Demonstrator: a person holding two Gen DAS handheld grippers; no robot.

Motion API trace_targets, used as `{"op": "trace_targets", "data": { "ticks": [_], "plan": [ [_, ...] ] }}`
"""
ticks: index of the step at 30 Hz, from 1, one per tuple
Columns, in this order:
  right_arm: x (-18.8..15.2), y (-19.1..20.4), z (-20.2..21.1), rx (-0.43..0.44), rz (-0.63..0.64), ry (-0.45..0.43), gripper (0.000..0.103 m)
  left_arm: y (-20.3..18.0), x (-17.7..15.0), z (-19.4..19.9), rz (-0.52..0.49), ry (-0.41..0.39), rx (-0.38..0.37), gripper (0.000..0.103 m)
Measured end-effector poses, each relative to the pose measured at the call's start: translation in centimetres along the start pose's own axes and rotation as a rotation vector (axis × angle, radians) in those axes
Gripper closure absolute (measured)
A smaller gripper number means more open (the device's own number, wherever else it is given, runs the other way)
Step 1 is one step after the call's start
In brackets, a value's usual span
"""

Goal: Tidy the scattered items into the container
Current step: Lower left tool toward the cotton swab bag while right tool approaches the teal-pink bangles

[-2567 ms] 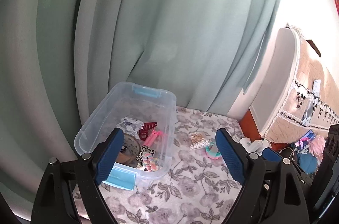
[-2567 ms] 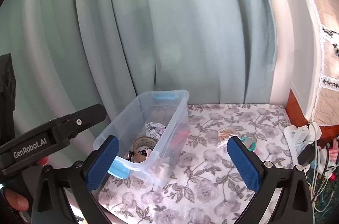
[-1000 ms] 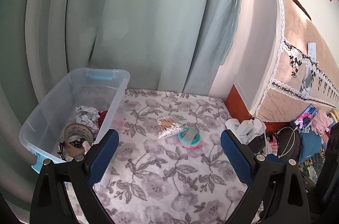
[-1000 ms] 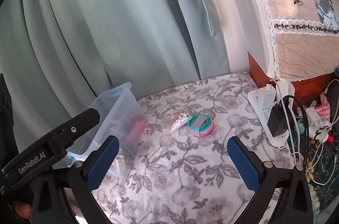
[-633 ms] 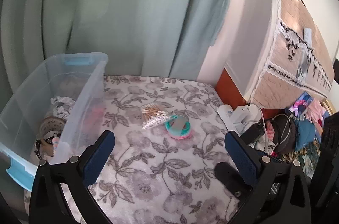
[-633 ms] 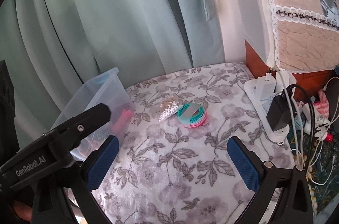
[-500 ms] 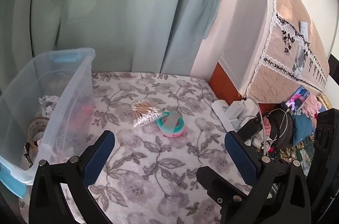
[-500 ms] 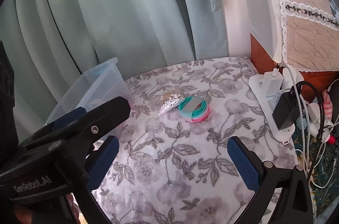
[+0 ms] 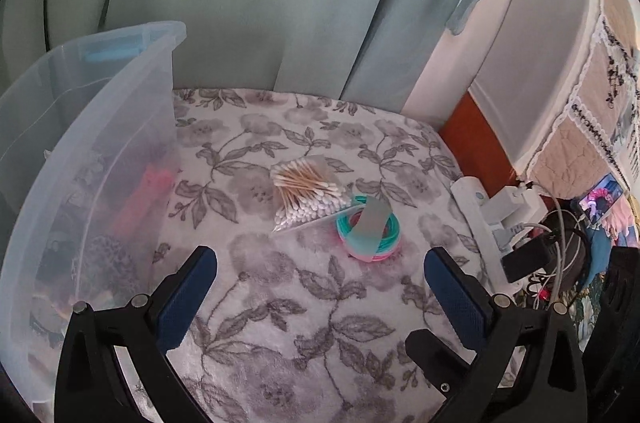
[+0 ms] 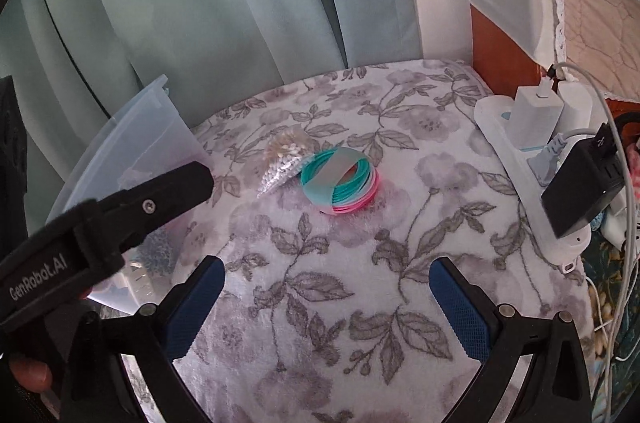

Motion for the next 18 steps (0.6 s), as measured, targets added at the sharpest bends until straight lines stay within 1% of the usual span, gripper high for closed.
{"op": "trace_targets", "data": {
  "ticks": [3, 7, 9, 11, 14, 15, 18],
  "plan": [
    [-0.3, -0.9, -1.4, -0.013, -0.001, 0.02, 0.0, 0.3, -0.2, -2.3, 0.012, 0.047, 0.005, 0.0],
    [-0.4, -1.7, -3.1, 0.012, -0.031, 0.028, 0.0, 1.1, -0.5, -5.2, 0.081, 0.112, -0.003, 0.0],
    [-0.4, -2.0, -4.1, 0.02, -0.045, 0.043, 0.0, 1.3, -0.4, -6.4, 0.074, 0.12, 0.006, 0.0],
    [-0.3, -2.1, -4.8, 0.013, -0.031, 0.044, 0.0, 1.4, -0.2, -7.7, 0.064, 0.128, 0.015, 0.0],
    [0.1, -2.0, -5.9, -0.003, -0.007, 0.037, 0.0, 1.6, 0.0, -9.4, 0.073, 0.146, 0.011, 0.004],
    [0.3, -2.0, -6.2, -0.005, -0.001, 0.032, 0.001, 1.6, 0.0, -10.0, 0.073, 0.153, 0.014, 0.007],
    [0.7, -1.8, -7.4, -0.008, 0.028, 0.022, 0.009, 2.0, 0.1, -11.3, 0.071, 0.169, 0.02, 0.01]
  ]
}}
Point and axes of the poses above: each gripper's, at about its wrist camera, not at the fingertips, and z roughly against the way its jaws point, y to its left, x to its top, the point moved 3 cm from there along -z, roughly the way its jaws point, and after that the axes turned 14 degrees about -y, right-handed, at the moved point
